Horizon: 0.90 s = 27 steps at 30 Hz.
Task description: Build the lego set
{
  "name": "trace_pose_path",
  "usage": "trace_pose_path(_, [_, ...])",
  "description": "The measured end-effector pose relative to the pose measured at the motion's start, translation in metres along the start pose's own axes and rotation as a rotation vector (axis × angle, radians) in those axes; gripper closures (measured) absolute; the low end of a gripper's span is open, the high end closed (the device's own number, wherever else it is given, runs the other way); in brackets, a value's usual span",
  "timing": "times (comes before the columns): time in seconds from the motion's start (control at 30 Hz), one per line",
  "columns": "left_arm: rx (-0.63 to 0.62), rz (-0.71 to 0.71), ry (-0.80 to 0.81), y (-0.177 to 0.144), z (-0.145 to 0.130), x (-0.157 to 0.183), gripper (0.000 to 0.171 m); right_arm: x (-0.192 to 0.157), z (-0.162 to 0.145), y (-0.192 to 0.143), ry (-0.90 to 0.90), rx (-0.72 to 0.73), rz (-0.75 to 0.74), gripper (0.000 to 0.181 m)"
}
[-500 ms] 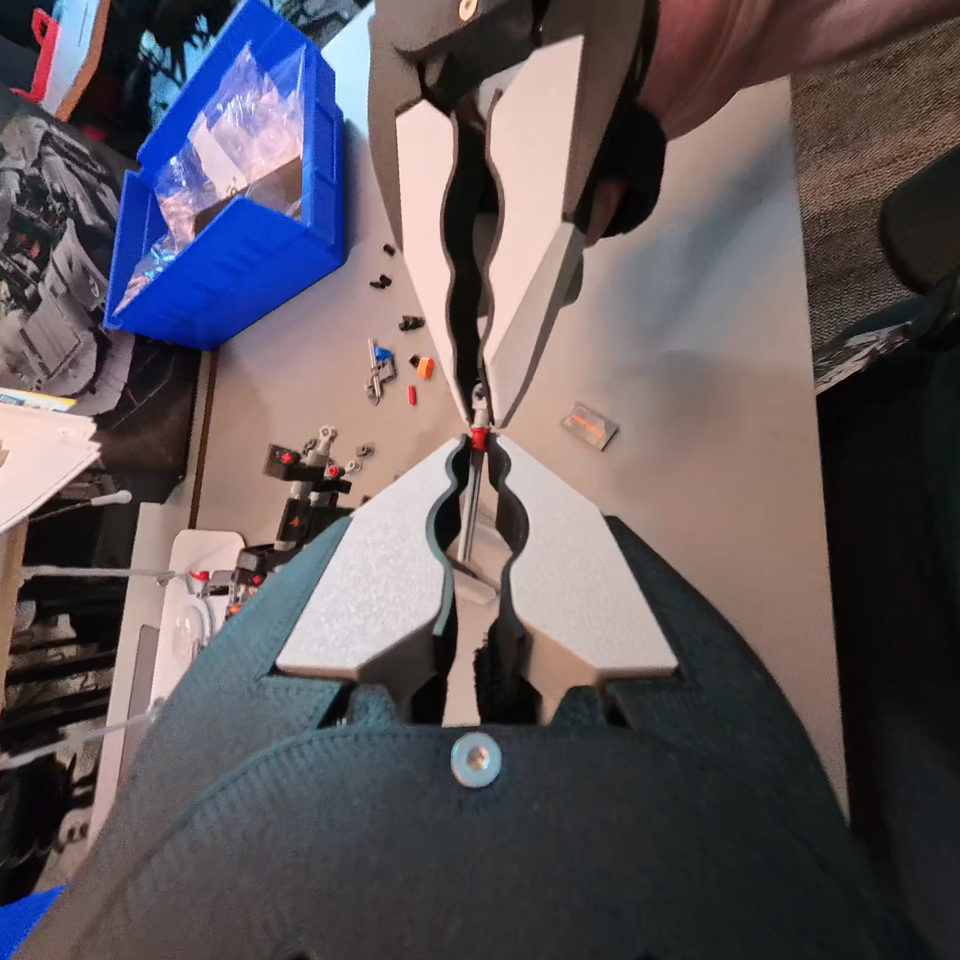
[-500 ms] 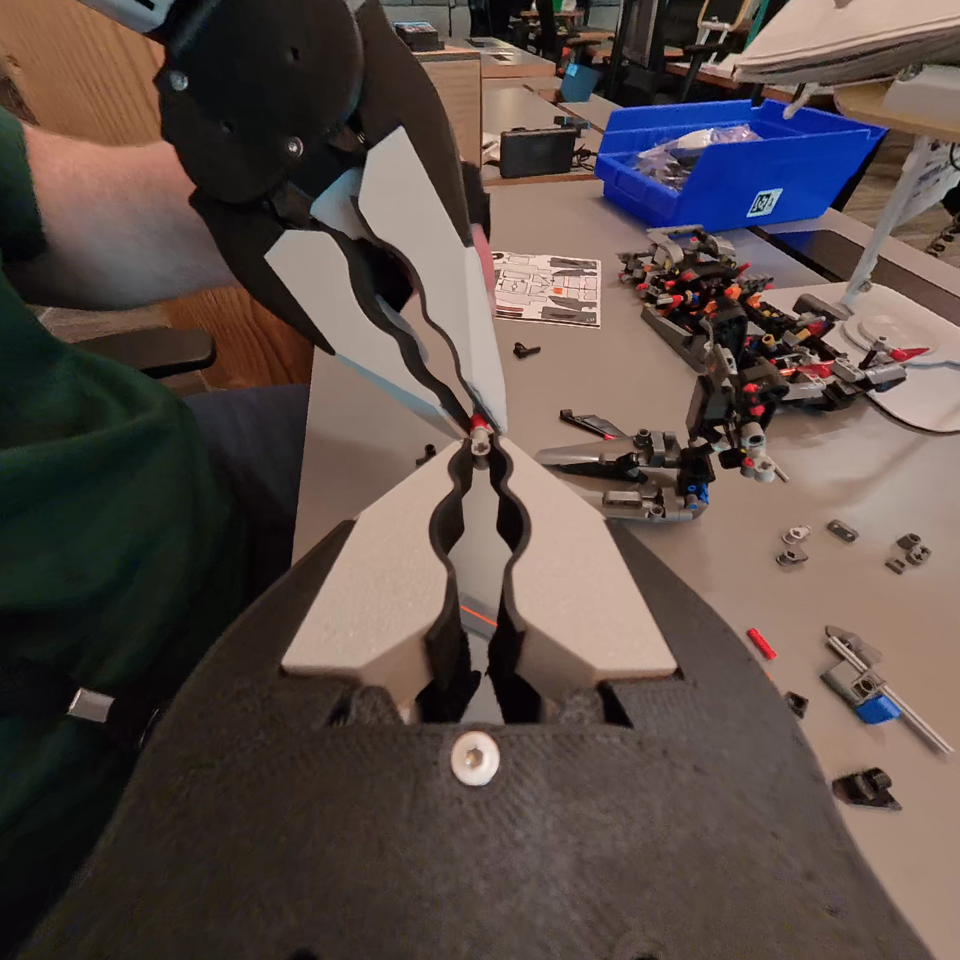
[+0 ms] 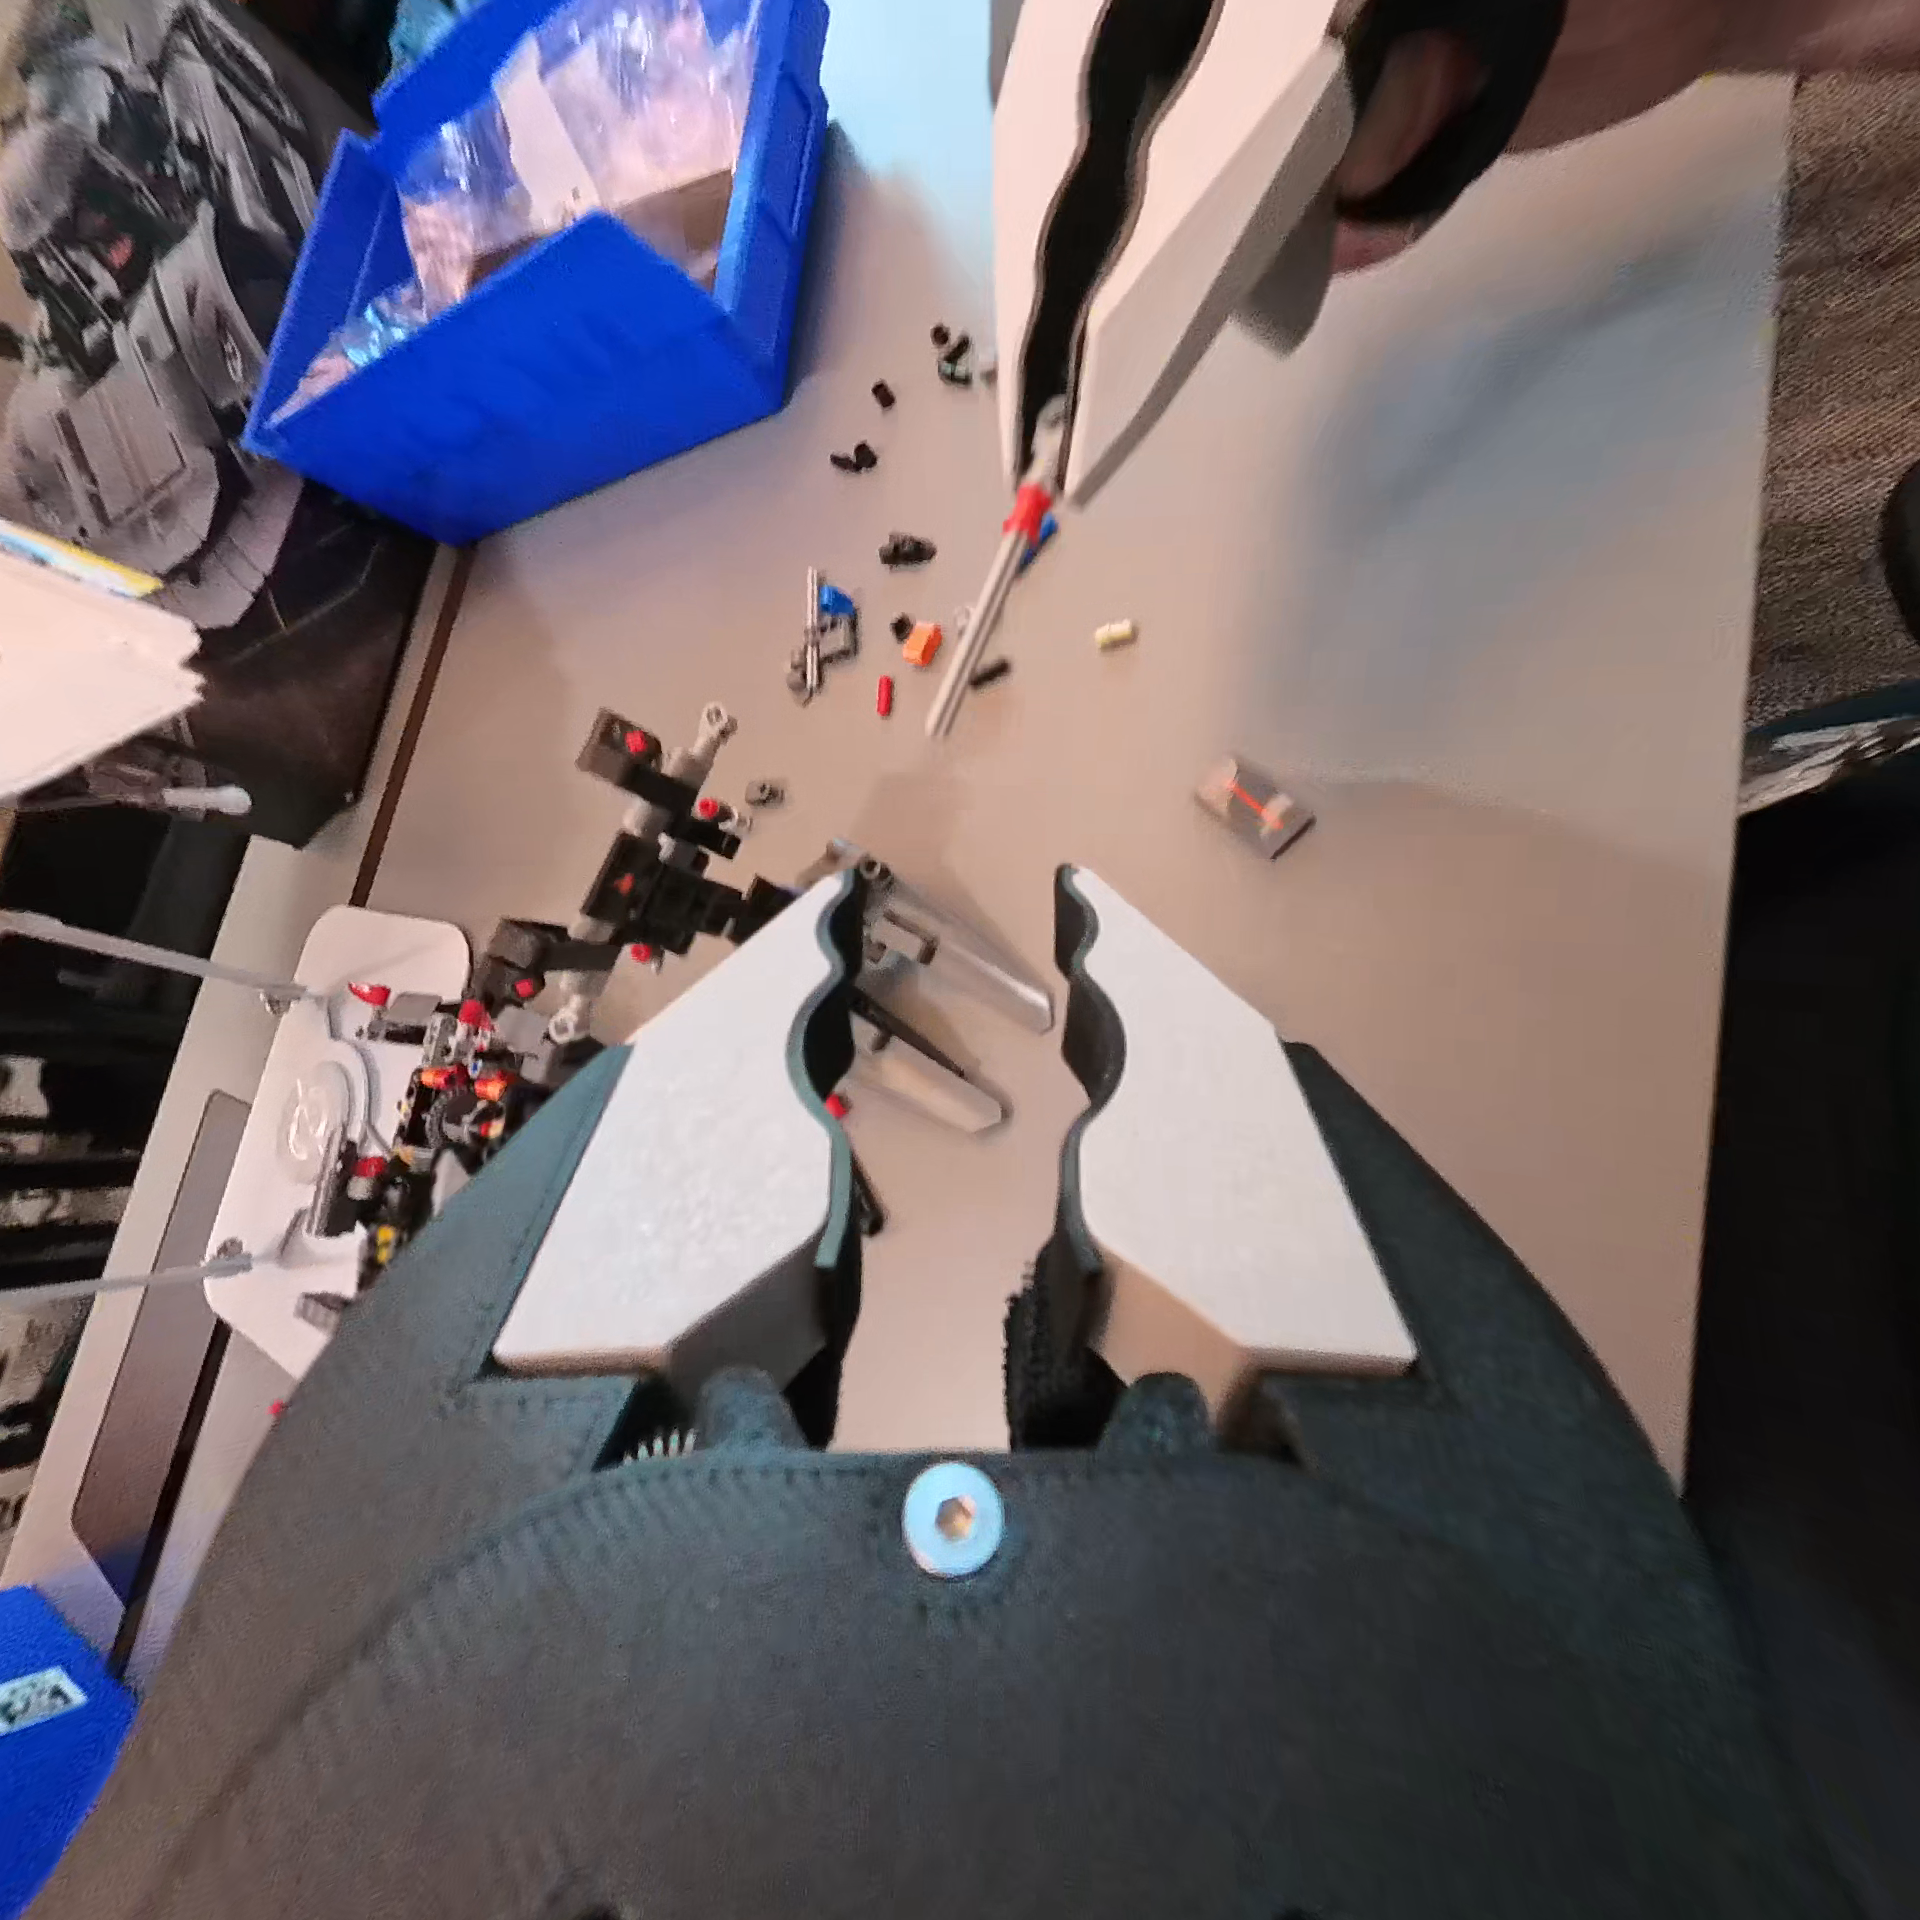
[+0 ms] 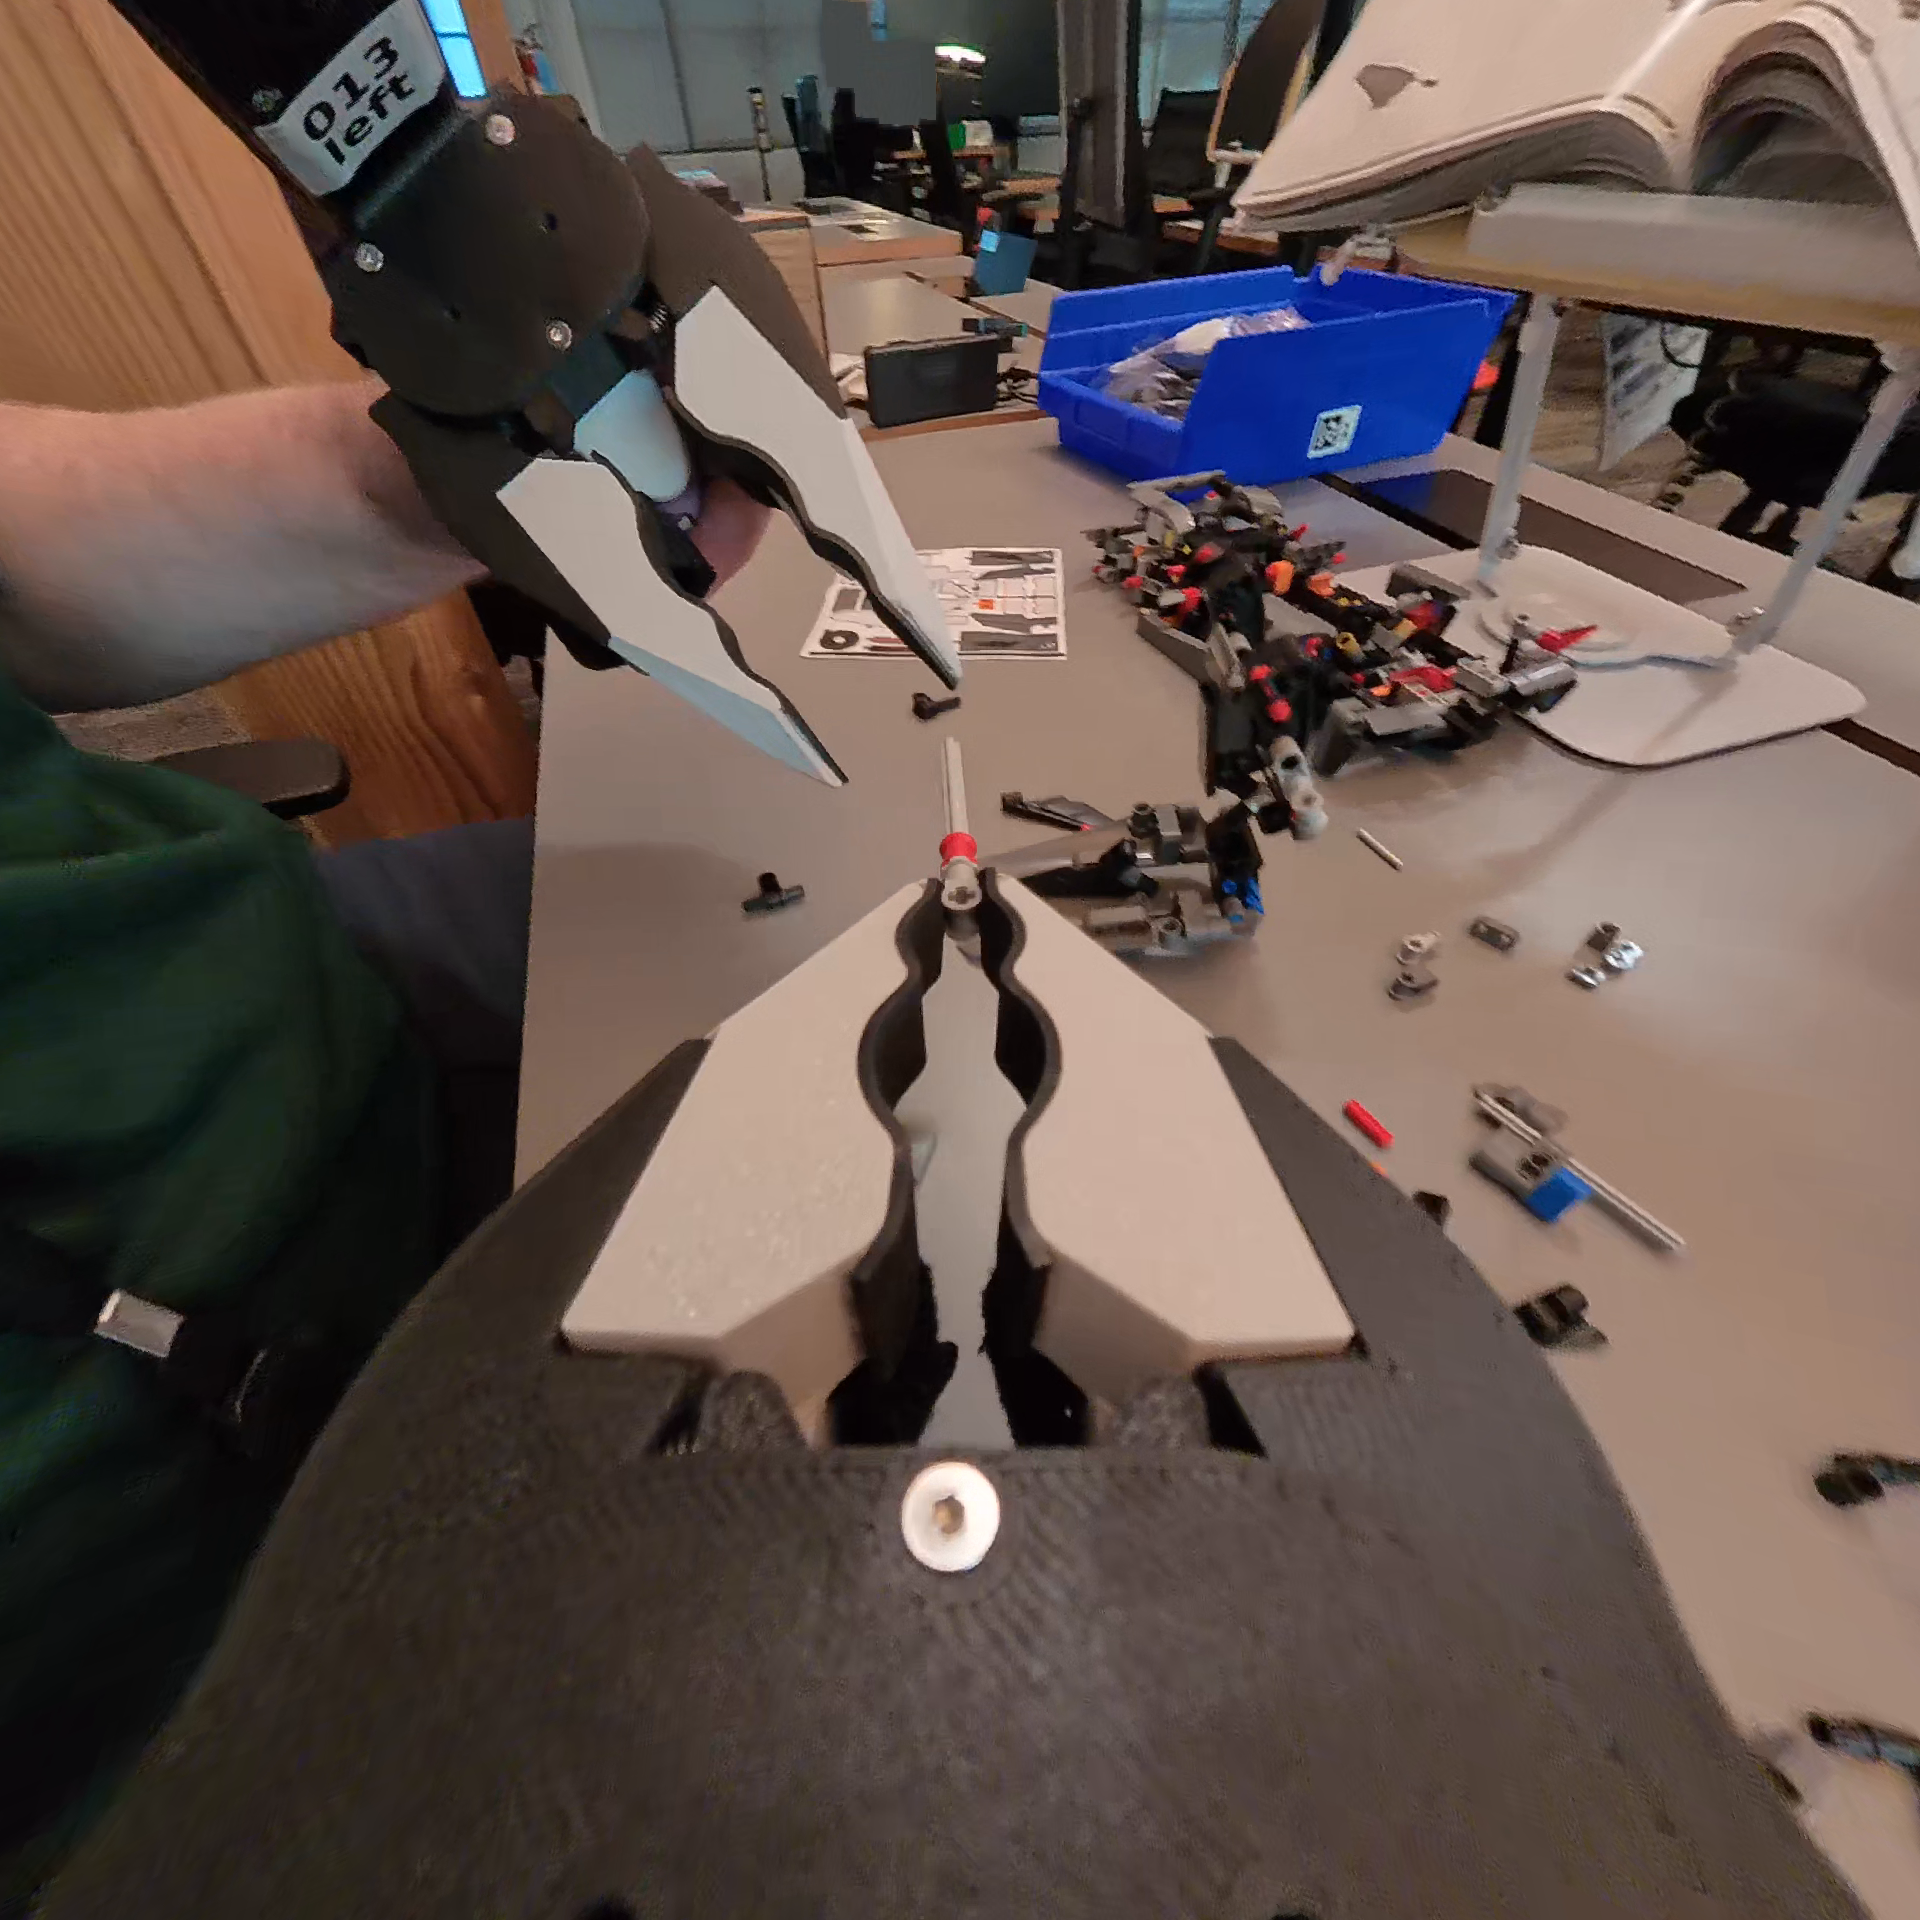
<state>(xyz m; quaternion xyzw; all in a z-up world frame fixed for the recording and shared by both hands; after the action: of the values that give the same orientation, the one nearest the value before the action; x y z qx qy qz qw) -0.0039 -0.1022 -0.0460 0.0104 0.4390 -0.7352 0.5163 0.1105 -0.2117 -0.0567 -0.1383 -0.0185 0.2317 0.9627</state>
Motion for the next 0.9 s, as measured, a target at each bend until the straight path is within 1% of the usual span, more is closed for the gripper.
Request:
trace_pose_path(0.1, [-0.042, 0.007, -0.024, 0.007, -0.014, 0.000, 0.138, 0.006, -0.009, -0.004, 0.017, -0.029, -0.044, 0.177])
trace_pose_path(0.23, [-0.084, 0.015, -0.106, 0.015, -0.033, 0.000, 0.141, 0.007, -0.020, -0.003, -0.003, -0.093, -0.092, 0.177])
trace_pose_path(0.4, [-0.150, 0.047, -0.194, 0.024, -0.061, -0.004, 0.143, 0.005, -0.036, 0.003, -0.041, -0.210, -0.122, 0.177])
trace_pose_path(0.53, [-0.205, 0.054, -0.316, 0.032, -0.084, -0.007, 0.140, 0.002, -0.050, 0.003, -0.088, -0.312, -0.167, 0.177])
trace_pose_path(0.6, [-0.228, 0.033, -0.373, 0.036, -0.093, -0.006, 0.138, -0.002, -0.057, 0.002, -0.101, -0.348, -0.179, 0.177])
trace_pose_path(0.67, [-0.224, 0.020, -0.405, 0.040, -0.097, -0.006, 0.138, -0.004, -0.063, 0.002, -0.094, -0.364, -0.182, 0.177])
trace_pose_path(0.77, [-0.205, -0.018, -0.424, 0.047, -0.096, -0.002, 0.137, -0.005, -0.070, 0.001, -0.100, -0.399, -0.209, 0.177])
trace_pose_path(0.83, [-0.186, -0.053, -0.428, 0.050, -0.093, 0.003, 0.138, -0.005, -0.073, 0.002, -0.114, -0.429, -0.228, 0.177])
trace_pose_path(0.9, [-0.159, -0.110, -0.432, 0.051, -0.088, 0.010, 0.137, -0.007, -0.074, 0.004, -0.112, -0.431, -0.228, 0.177])
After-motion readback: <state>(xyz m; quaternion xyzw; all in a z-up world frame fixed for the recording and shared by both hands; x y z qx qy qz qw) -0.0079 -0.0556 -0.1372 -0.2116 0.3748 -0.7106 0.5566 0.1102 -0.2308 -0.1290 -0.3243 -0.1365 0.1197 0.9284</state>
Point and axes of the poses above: each gripper's, where its closed fingertips meet, y out along the fingers, z out of its top, x = y × z across the jaws, the point moved 6 cm from there along -y, back along the fingers, and after that the axes turned 3 degrees about -x, right-handed, at the moved point
